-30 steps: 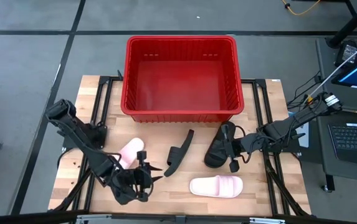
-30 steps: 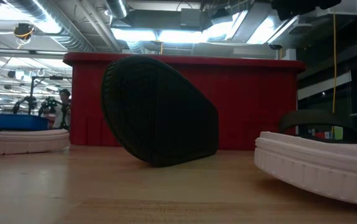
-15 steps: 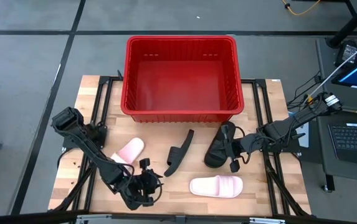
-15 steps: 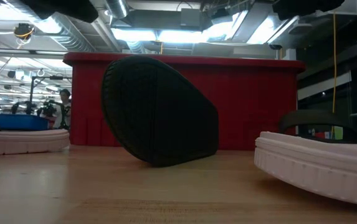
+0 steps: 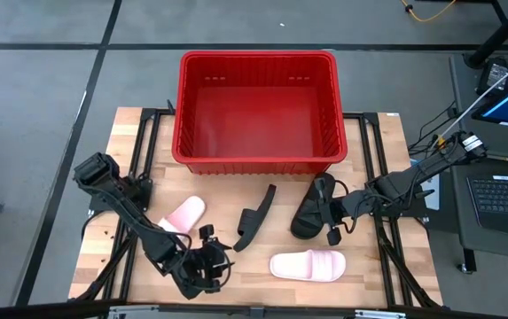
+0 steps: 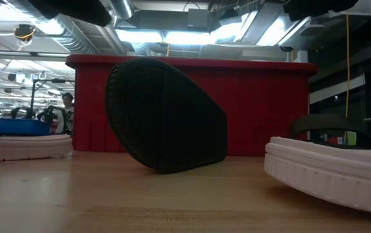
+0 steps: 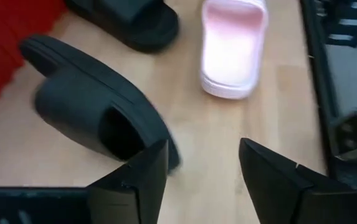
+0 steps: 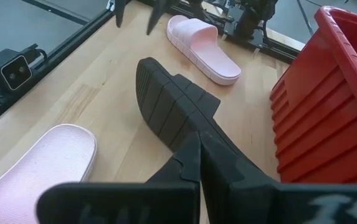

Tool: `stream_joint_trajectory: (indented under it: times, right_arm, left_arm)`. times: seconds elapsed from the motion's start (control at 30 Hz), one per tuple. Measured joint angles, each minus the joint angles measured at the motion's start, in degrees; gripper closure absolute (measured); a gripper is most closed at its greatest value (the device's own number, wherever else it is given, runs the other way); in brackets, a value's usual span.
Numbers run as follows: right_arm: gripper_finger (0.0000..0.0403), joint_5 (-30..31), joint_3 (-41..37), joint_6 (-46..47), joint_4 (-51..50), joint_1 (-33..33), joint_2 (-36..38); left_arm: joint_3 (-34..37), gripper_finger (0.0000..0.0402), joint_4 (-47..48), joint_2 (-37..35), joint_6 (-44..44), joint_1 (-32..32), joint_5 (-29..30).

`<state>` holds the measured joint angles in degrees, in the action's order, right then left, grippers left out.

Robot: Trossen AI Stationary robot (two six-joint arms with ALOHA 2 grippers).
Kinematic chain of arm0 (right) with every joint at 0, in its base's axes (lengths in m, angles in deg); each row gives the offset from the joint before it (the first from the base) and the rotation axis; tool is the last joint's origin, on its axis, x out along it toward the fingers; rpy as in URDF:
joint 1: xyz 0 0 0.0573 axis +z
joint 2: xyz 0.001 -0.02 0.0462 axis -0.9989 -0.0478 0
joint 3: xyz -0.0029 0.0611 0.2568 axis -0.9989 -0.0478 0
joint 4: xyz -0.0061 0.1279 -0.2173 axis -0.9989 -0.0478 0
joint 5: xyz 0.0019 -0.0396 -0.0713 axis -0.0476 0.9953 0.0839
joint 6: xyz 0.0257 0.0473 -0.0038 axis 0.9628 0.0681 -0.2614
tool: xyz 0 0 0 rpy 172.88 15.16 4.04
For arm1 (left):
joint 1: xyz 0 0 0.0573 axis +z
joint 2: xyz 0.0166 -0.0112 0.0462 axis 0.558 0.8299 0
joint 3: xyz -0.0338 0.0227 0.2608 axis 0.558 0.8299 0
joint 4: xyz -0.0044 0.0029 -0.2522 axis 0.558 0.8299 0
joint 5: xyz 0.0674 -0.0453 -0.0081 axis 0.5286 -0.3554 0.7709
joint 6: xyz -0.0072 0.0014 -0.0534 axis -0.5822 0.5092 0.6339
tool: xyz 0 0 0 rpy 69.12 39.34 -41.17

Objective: Pick and place slides into bin
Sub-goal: Put the left black slides into the red bin

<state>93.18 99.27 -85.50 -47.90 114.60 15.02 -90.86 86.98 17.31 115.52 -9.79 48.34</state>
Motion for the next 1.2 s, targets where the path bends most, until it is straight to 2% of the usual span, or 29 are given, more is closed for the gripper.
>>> stream_joint_trajectory:
  times: [0.2, 0.47, 0.73, 1.2]
  right_arm:
    - [0.0397, 0.0, 0.0, -0.1, 0.0, 0.0, 0.0]
    - [0.0397, 0.0, 0.0, 0.0, -0.8, 0.0, 0.0]
    - [0.0397, 0.0, 0.0, -0.1, -0.9, 0.0, 0.0]
    - [0.0397, 0.0, 0.0, -0.2, -2.3, 0.0, 0.0]
  left_arm:
    - [0.0, 0.0196, 3.1, 0.0, -5.6, 1.7, 4.8]
    - [0.1, 0.0197, 13.1, 0.0, -2.6, 5.5, 5.2]
    - [0.1, 0.0198, 12.7, 2.2, -4.0, 8.4, -0.4]
    - [0.1, 0.0197, 7.3, 8.0, -4.5, 9.9, 2.6]
